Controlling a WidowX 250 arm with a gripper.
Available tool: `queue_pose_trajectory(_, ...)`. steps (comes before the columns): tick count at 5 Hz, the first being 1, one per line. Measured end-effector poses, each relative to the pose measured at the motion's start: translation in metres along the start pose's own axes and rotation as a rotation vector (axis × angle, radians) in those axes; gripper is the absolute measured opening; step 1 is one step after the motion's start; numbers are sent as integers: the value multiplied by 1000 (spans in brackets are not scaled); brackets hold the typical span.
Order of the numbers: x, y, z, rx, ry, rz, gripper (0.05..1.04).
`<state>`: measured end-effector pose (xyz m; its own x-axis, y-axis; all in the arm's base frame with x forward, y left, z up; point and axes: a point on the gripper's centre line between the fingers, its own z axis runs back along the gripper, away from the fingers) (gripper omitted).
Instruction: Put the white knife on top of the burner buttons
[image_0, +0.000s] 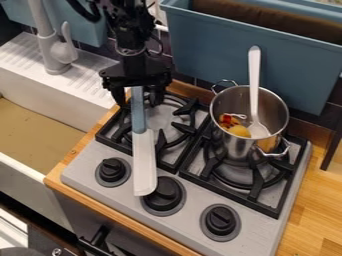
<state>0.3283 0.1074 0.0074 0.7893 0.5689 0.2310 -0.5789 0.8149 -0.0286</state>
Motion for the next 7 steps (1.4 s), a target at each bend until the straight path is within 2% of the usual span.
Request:
queue_pose_trajectory(1,0,1,0,2,-1,11,705)
queue_pose_trajectory(2,-1,6,-7,42,2,24,418)
queue_pose_trajectory(3,-1,6,-7,55,-7,23,370)
queue_pose_trajectory(5,-7,9,-8,71,-12,58,370)
queue_pose_trajectory(6,-21,15,3,84,4,148,370)
queue_pose_trajectory(7,-25,16,26,79,-13,273,370)
